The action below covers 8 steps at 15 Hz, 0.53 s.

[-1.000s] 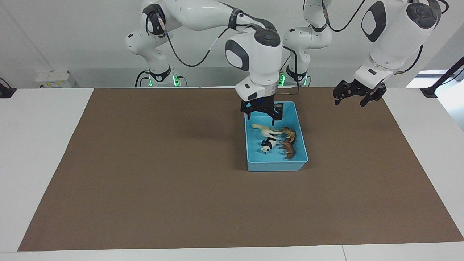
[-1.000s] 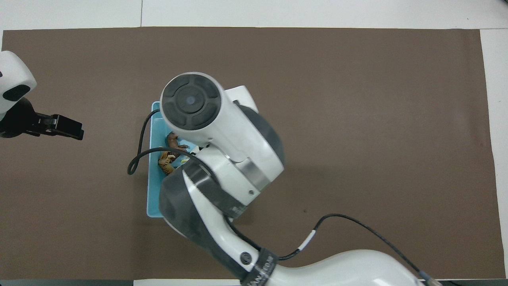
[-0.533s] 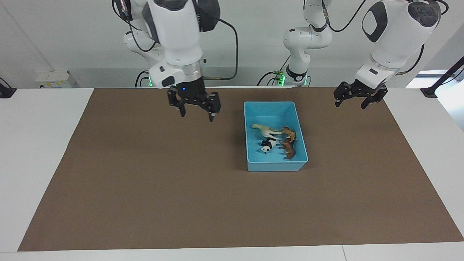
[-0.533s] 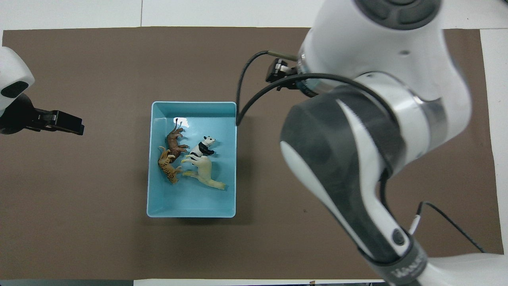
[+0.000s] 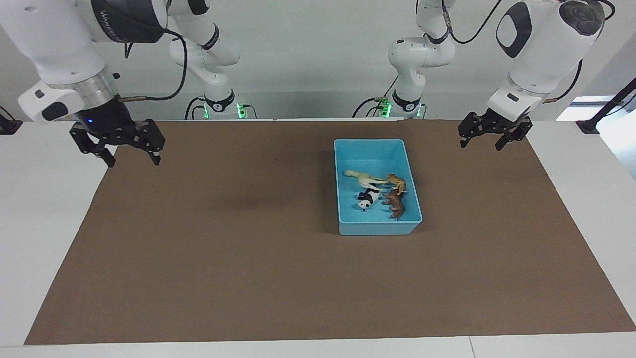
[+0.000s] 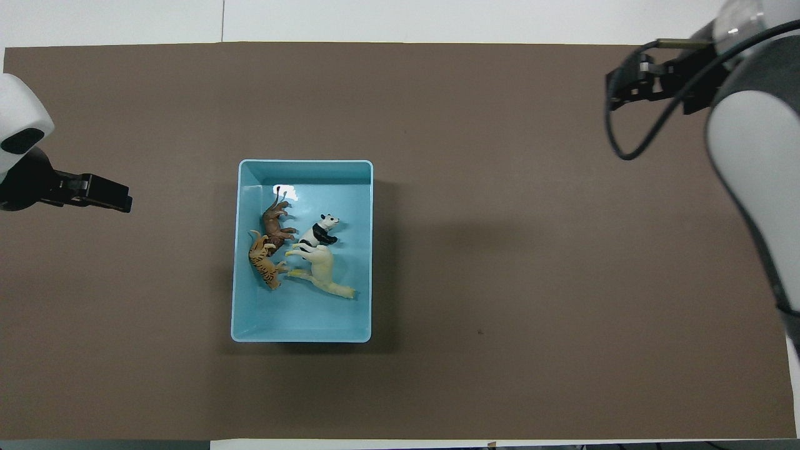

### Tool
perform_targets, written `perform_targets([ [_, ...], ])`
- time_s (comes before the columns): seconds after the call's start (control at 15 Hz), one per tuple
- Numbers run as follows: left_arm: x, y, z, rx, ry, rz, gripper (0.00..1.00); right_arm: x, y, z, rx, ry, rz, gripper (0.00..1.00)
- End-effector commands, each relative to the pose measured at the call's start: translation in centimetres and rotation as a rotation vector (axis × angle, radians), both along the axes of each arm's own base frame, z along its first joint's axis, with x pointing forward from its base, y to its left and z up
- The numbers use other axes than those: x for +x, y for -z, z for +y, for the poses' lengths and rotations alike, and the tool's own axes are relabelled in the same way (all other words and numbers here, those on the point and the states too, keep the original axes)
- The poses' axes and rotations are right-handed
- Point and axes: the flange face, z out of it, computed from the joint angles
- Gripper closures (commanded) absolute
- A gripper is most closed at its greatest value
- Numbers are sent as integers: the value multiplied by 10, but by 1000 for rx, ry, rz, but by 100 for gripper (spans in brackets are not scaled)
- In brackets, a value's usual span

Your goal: Put all toys into storage box

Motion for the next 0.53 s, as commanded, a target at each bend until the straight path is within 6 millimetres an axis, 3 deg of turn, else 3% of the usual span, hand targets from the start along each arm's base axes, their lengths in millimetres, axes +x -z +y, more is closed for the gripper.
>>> perform_targets([
  [0.0,0,-4,-1,-8,15,-32,0,-67,-5,-11,-10,-17,64,0],
  [0.2,1,-5,0,13,19,-33,0,-114,25,-12,-26,-11,88,0],
  [0.33,2,-13,0,14,19,-41,0,-116,43,-17,-28,-6,60,0],
  [0.47,1,-15,-1,14,21,-39,0,-108,47,-21,-30,2,24,0],
])
